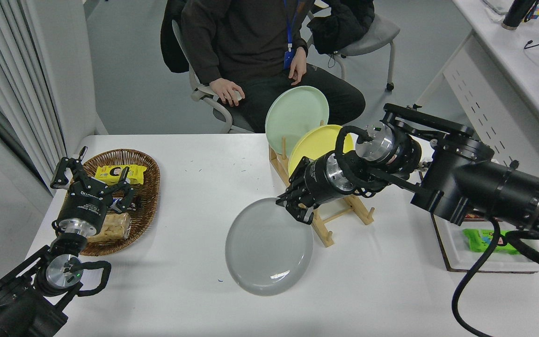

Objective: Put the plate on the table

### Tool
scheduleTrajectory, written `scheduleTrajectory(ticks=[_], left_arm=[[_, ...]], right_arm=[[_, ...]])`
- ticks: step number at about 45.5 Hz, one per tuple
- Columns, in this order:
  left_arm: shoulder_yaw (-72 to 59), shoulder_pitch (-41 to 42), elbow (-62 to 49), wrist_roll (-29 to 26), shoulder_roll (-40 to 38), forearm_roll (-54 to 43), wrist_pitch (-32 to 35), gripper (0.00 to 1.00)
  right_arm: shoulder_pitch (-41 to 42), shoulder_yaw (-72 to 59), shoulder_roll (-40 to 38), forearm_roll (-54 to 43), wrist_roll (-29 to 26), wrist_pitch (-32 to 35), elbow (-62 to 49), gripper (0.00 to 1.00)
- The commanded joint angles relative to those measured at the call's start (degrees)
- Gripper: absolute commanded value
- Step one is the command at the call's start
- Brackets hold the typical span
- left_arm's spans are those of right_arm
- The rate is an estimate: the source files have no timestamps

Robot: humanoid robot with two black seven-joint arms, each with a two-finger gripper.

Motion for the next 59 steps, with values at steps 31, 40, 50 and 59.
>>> scheduleTrajectory(ticks=[31,40,50,59], left_arm=[[0.0,0.0,0.0,0.0,0.0,0.0,0.0,0.98],[0.0,0.0,0.0,0.0,0.0,0.0,0.0,0.98],[0.1,0.0,0.0,0.0,0.0,0.0,0.0,0.98],[0.0,0.0,0.0,0.0,0.0,0.0,0.0,0.98]], right_arm=[[-10.5,10.2,10.8,2.5,-0.2,-2.0,-23.7,0.00],[-10.9,10.2,10.8,2.8,-0.2,-2.1,-23.9,0.00],[-11.4,9.4,10.8,5.3,-0.2,-4.3,-23.8,0.00],[-11.2,9.2,10.8,5.4,-0.2,-5.6,-23.9,0.00]])
